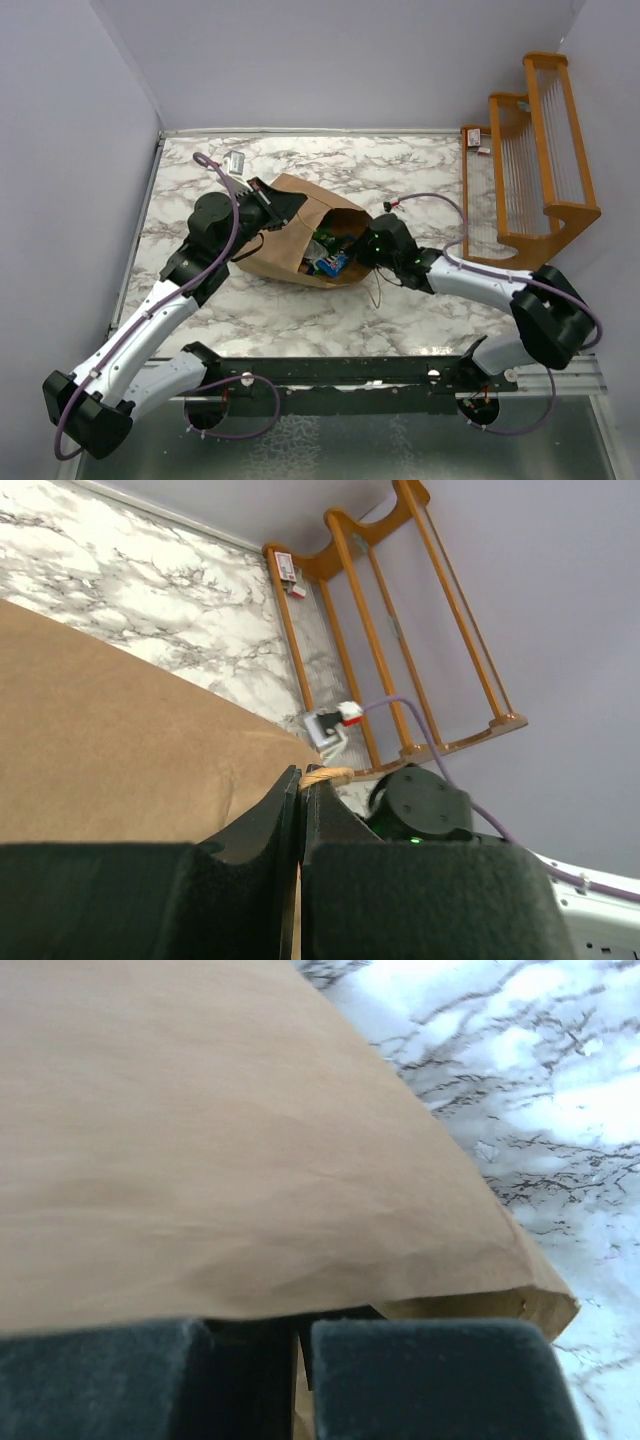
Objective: Take the snacks out of the paper bag
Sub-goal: Take out the snack from the paper bag.
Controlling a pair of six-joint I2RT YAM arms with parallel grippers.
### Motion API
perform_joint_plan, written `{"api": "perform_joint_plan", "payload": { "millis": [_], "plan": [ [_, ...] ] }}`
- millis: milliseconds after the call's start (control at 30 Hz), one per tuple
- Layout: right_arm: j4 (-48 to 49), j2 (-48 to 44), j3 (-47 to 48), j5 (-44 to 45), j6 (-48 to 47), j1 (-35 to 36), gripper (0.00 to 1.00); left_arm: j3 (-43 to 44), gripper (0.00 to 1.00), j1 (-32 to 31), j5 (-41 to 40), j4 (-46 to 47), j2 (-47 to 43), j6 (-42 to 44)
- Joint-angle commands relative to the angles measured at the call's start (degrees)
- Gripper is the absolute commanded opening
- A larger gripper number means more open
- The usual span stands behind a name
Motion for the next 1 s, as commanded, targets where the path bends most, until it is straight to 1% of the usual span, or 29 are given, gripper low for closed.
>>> {"api": "perform_joint_plan", "payload": {
  "millis": [0,167,300,433,533,600,700,833,900,967],
  "plan": [
    [-3.12,-8.92,0.29,-5.04,-10.99,-0.11,0.02,1.32,0.00,0.02,-2.23,-1.41,0.43,1.93],
    [-2.87,-16.34,-1.11,-6.54,-18.17,-0.11,0.02,1.07,0.00,0.02,-2.00,-0.32,0.95,1.13],
    [-2.96,-19.16,-1.46,-7.60,-21.29,-0.11,0.02,1.74,0.00,0.01,-2.62,0.65,0.79,0.81],
    [-3.83,-20.90,0.48,-10.37,-25.03,-0.11,0.02,4.03,0.00,0.02,-7.37,-1.13,0.07,0.10],
    [-2.52,-24.56,0.99,-14.92,-30.93,-0.13,0.02,7.08,0.00,-0.02,-13.13,-3.62,-0.23,0.96],
    [-0.60,-27.98,0.18,-16.91,-34.59,-0.11,0.02,8.84,0.00,0.02,-14.08,-4.01,-0.16,2.63],
    [0.97,-33.15,-0.84,-17.27,-39.02,-0.11,0.03,10.48,0.00,0.02,-14.67,-4.73,-0.32,4.61],
    [-1.04,-38.11,0.67,-14.03,-43.56,-0.11,0.03,11.15,0.00,0.02,-15.67,-5.69,-1.10,6.09],
    [-3.02,-39.14,2.59,-8.82,-44.80,-0.12,0.03,11.20,0.00,0.02,-15.65,-5.89,-1.49,6.47],
    [-4.97,-39.31,4.73,-1.59,-45.39,-0.11,0.03,11.30,0.00,-0.03,-15.25,-5.81,-1.79,6.77]
  ]
}}
